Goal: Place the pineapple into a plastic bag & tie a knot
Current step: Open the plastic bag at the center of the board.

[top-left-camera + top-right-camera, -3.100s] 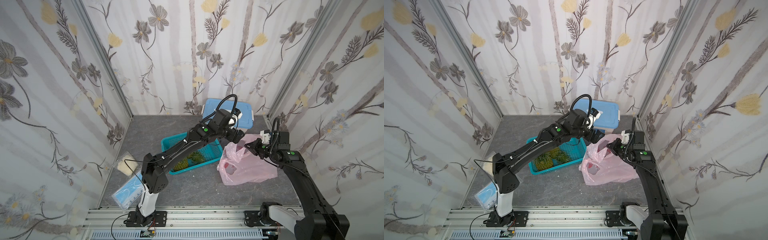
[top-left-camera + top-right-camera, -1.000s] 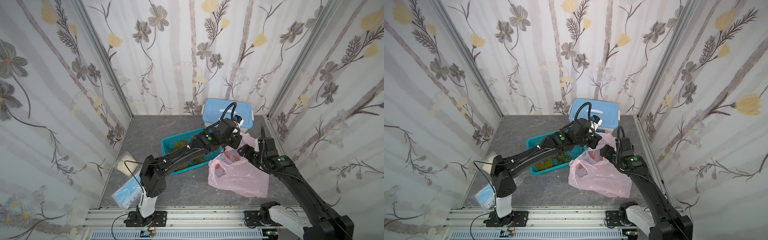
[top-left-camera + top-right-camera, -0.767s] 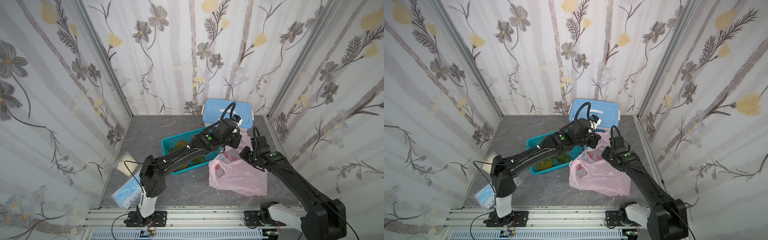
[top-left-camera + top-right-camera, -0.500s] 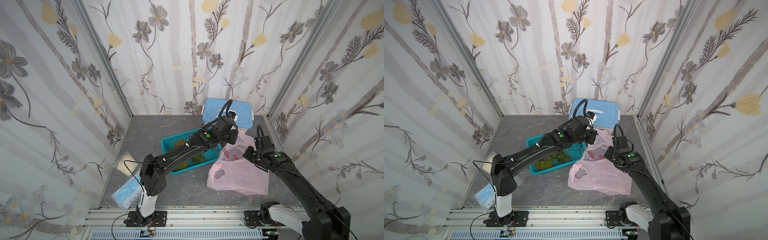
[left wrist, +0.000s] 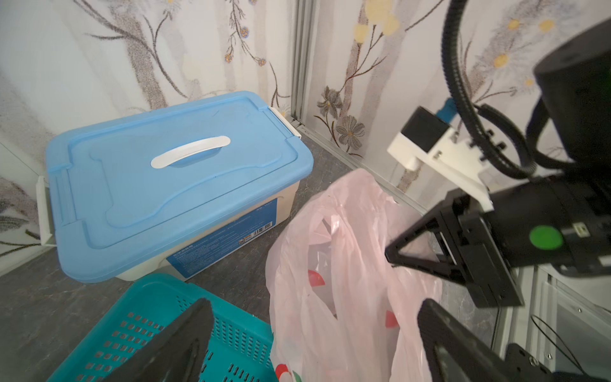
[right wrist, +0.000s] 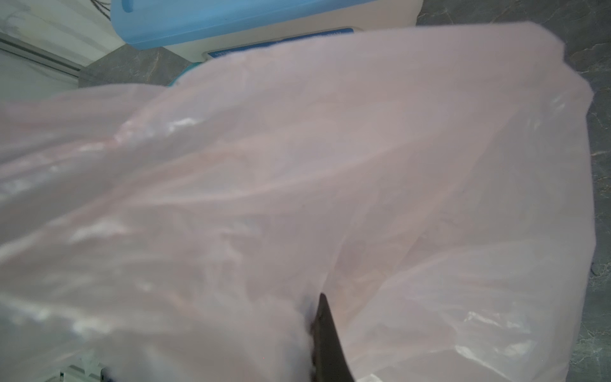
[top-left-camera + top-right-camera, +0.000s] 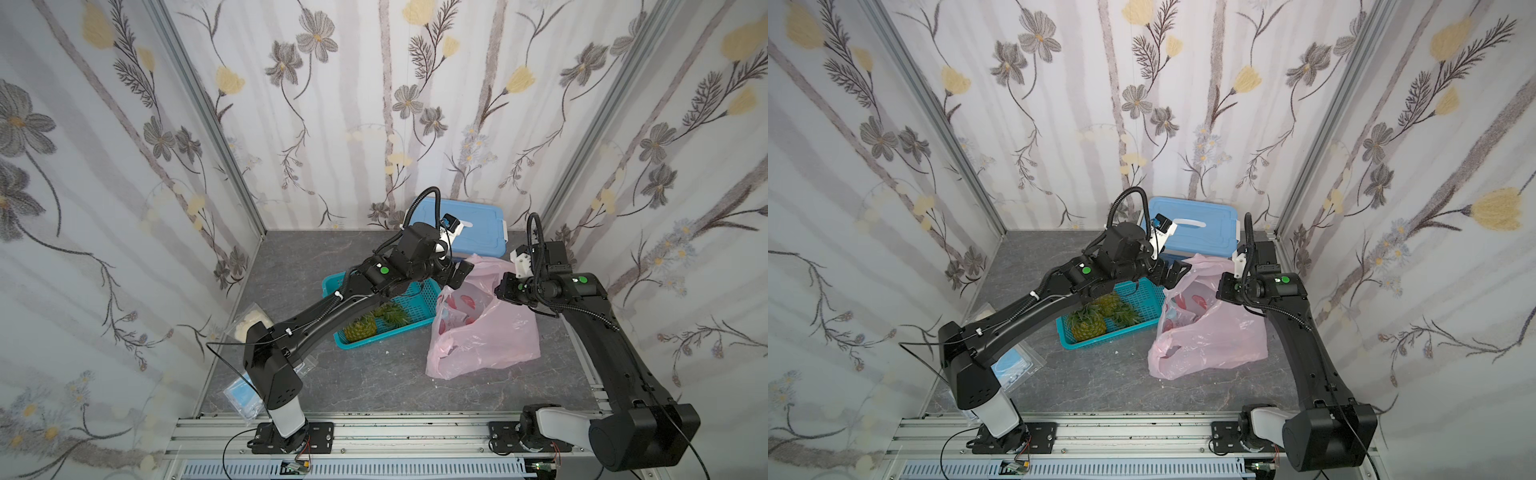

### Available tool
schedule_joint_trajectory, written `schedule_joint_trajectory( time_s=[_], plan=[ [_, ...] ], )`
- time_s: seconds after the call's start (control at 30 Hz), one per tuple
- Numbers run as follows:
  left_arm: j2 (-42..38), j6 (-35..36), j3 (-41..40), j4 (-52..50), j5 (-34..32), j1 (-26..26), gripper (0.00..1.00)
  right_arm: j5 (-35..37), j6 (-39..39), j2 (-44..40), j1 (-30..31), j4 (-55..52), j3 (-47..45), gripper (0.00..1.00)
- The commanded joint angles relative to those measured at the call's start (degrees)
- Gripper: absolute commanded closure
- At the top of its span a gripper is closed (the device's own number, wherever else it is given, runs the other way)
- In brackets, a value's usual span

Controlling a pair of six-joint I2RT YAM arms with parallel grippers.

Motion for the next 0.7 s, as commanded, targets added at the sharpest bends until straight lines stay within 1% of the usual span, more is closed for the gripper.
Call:
schedule_joint_trajectory(
  time_s=[0.0, 0.07, 0.1, 0.17, 0.23, 0.27, 0.3, 0.4, 0.43, 0.53, 0.57, 0.63, 0.67],
  plan=[
    [-3.5, 5.7, -2.1, -5.9, 3.3, 0.0, 0.0, -4.1, -3.0, 2.1, -0.5, -3.3, 2.4, 1.0],
    [-6.4, 5.7, -4.3, -7.8, 5.3, 0.0, 0.0, -4.6, -2.2, 3.1, -0.9, -3.5, 3.1, 1.0],
    [-8.1, 5.4, -5.8, -8.1, 5.1, -0.1, 0.0, -5.2, -1.6, 3.5, -1.1, -3.5, 3.4, 1.0],
    [-10.8, 3.2, -8.5, -8.0, 0.9, 0.0, 0.0, -6.3, -0.7, 4.1, -1.2, -3.0, 3.9, 1.0],
    [-12.4, 3.2, -10.2, -8.4, -0.7, 0.1, 0.0, -6.2, -0.2, 4.7, -1.3, -3.1, 4.1, 1.0],
    [-12.8, 3.2, -10.6, -8.8, -1.1, 0.2, 0.0, -4.9, 0.2, 5.1, -1.4, -3.4, 4.2, 1.0],
    [-13.0, 3.3, -10.7, -9.2, 0.2, 0.3, 0.0, -2.3, 1.0, 5.6, -1.6, -4.2, 4.4, 1.0],
    [-13.5, 5.6, -9.6, -11.0, 10.4, 0.6, 0.01, 3.9, 4.1, 6.4, -3.3, -5.7, 4.8, 1.0],
    [-13.9, 5.7, -9.5, -11.6, 11.1, 0.6, 0.01, 4.7, 4.9, 6.3, -3.9, -5.9, 4.9, 1.0],
    [-15.8, 4.0, -10.2, -13.5, 6.4, 1.2, 0.01, 8.6, 6.5, 5.4, -5.5, -7.5, 5.5, 1.0],
    [-16.6, 1.5, -9.9, -14.8, 3.0, 1.7, 0.0, 10.4, 7.0, 4.9, -6.0, -8.0, 5.6, 1.0],
    [-17.5, -6.2, -8.6, -19.0, -5.7, 3.0, 0.0, 12.0, 7.7, 3.9, -6.9, -8.4, 5.2, 1.0],
    [-17.8, -11.5, -7.4, -22.4, -11.5, 3.6, 0.0, 11.9, 7.9, 3.7, -7.3, -8.1, 4.9, 1.0]
  ],
)
